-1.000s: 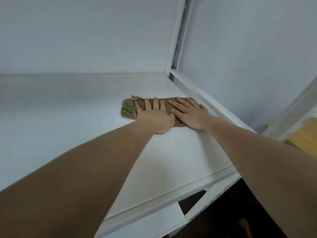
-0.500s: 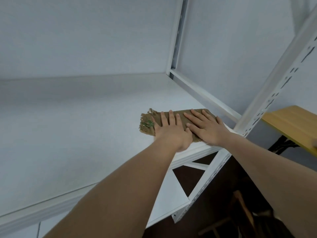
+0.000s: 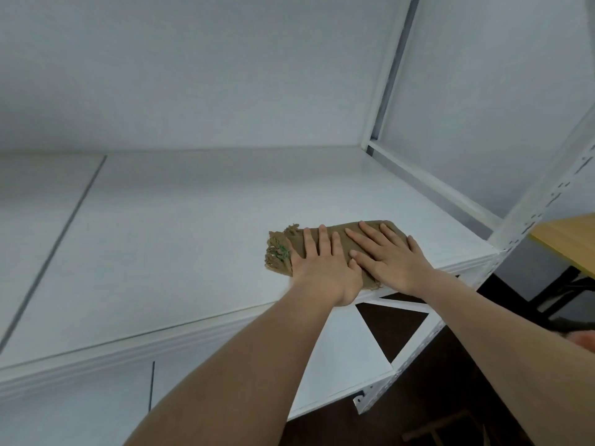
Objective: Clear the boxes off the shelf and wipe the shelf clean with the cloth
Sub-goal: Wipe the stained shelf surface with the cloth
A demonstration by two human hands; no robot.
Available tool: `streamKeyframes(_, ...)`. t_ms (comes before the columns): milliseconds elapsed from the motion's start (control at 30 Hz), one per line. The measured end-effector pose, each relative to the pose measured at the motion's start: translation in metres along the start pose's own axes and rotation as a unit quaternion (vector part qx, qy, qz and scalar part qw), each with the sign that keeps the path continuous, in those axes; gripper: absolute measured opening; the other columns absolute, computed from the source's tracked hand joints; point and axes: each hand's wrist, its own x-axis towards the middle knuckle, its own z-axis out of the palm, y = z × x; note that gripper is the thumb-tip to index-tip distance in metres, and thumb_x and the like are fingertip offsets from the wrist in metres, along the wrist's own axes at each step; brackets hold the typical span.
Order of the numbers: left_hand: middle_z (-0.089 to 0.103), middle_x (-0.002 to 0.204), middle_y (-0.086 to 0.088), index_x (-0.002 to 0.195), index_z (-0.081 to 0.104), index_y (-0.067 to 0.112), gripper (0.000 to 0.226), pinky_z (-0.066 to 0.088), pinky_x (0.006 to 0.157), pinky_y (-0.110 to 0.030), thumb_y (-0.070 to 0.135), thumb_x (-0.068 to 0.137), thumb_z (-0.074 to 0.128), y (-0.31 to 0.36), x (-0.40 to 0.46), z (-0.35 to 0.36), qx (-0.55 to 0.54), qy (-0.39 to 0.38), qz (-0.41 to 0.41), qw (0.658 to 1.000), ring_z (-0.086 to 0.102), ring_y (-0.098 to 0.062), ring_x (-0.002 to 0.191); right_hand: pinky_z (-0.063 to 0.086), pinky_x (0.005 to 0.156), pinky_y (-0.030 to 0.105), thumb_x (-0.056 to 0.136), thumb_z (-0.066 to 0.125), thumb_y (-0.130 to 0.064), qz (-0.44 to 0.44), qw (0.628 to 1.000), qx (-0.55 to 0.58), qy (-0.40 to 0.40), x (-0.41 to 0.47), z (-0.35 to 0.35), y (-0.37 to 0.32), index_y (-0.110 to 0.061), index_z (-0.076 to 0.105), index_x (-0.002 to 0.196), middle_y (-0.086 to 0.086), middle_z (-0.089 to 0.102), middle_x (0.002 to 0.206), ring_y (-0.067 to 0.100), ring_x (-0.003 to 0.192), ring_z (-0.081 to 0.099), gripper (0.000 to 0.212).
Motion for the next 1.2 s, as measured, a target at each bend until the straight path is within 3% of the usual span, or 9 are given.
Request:
streamKeyframes(600,-0.027,0.156,0.001,0.151,-0.016,0.022,0.066,-0.017,0.109,-0.058,0.052,0.097,0.008,-0.197,-0.097,-0.021,0.001,0.026,-0.098,0.995,-0.025,-0.025,0.143,-0.011,0.117,0.052,0.096,0.015,-0.063,-0.131,0.991,-0.002,-0.034,0.005,0.026,-0.215,-0.059,-0.001,0.146,-0.024,-0.011,0.159,0.013,0.148,-0.014,0.052)
streamKeyframes(1200,-0.018,0.159,0.002,0.152,-0.009,0.025,0.063,-0.010,0.111,-0.064,0.052,0.097,0.009,-0.283,0.020,-0.064,0.016,0.044,-0.129,0.991,-0.018,-0.026,0.145,-0.005,0.117,0.054,0.097,0.014,-0.061,-0.148,0.989,-0.017,-0.007,0.158,0.016,-0.264,-0.057,0.003,0.146,-0.020,-0.006,0.161,0.017,0.149,-0.006,0.051)
